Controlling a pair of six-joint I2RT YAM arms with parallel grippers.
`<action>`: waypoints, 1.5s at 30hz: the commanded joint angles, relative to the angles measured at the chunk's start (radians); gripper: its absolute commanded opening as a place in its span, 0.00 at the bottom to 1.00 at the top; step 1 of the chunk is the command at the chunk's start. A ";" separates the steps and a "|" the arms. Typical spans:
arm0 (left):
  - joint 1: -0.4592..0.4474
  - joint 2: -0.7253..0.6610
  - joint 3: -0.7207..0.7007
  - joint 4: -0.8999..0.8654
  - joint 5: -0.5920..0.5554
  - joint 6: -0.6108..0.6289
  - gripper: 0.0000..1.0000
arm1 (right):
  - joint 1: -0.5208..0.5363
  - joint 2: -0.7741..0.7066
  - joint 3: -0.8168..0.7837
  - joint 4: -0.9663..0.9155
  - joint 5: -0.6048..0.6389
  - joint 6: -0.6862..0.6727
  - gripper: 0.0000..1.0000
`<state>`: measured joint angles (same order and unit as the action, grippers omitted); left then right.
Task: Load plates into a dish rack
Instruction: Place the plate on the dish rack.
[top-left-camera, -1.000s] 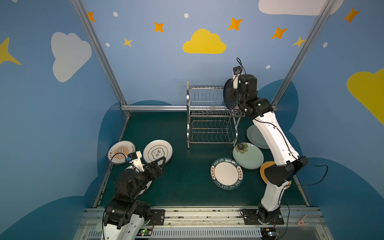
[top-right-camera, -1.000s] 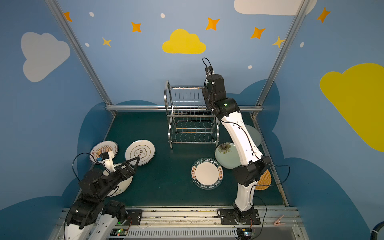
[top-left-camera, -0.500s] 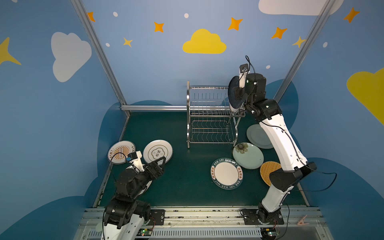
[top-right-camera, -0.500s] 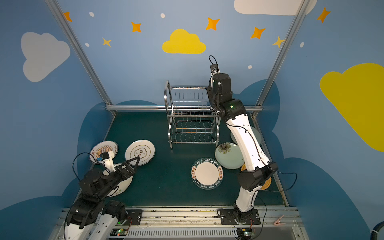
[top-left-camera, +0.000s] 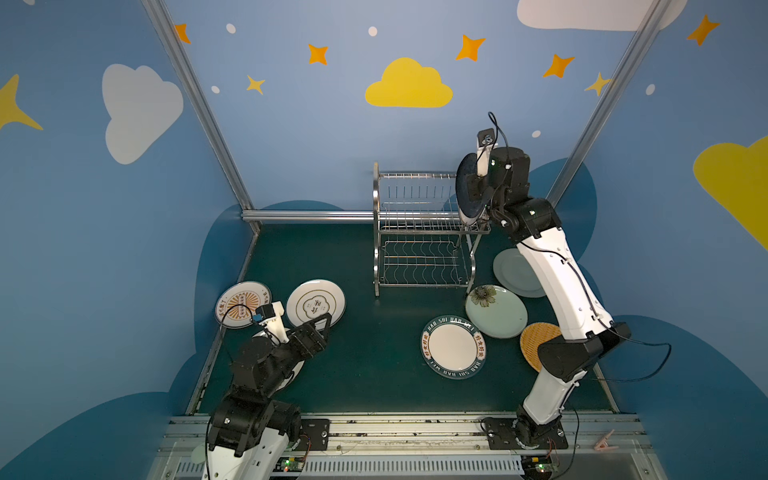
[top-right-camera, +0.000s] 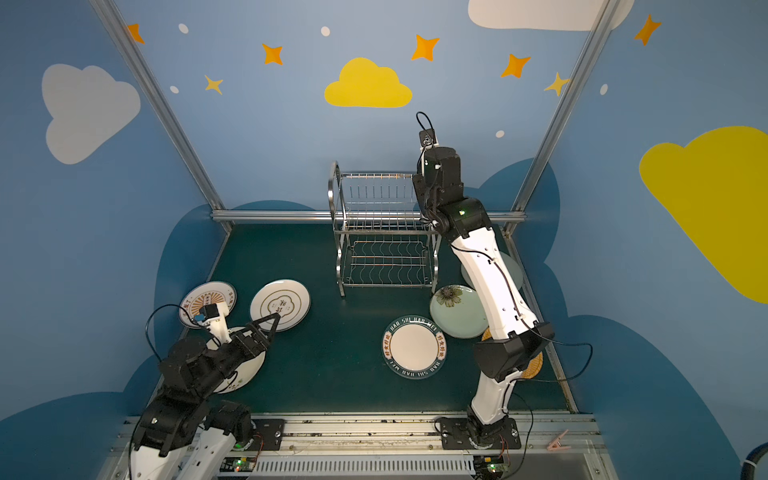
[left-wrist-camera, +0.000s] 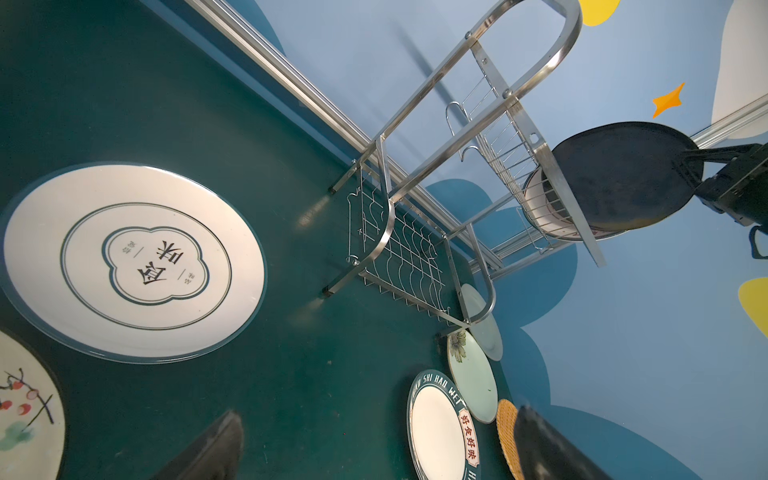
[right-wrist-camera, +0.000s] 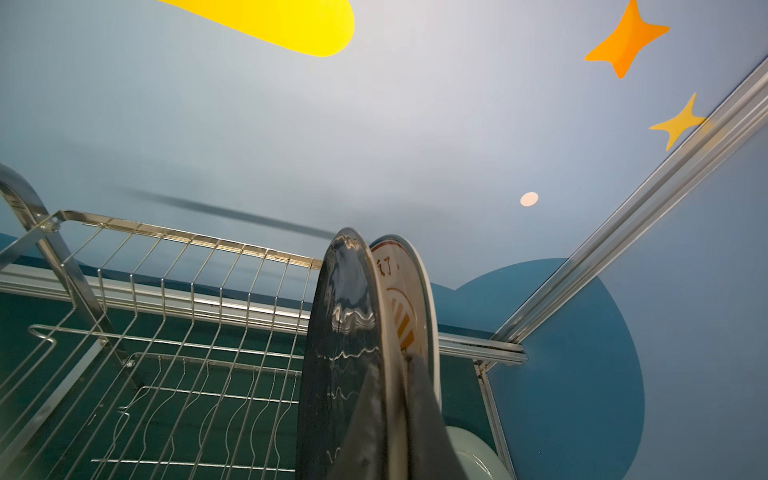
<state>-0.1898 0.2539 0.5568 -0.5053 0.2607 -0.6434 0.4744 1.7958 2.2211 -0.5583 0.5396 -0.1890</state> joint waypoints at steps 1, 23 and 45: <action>0.006 0.001 -0.001 0.023 0.011 0.006 1.00 | -0.007 -0.005 0.040 0.109 0.022 -0.001 0.00; 0.009 -0.010 0.000 0.020 0.003 0.005 1.00 | 0.004 0.028 0.038 0.050 0.019 0.031 0.00; 0.009 -0.016 -0.002 0.019 0.005 0.004 1.00 | 0.009 0.060 0.086 -0.049 -0.003 0.101 0.00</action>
<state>-0.1848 0.2516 0.5568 -0.5053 0.2607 -0.6434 0.4763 1.8538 2.2593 -0.6422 0.5327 -0.1322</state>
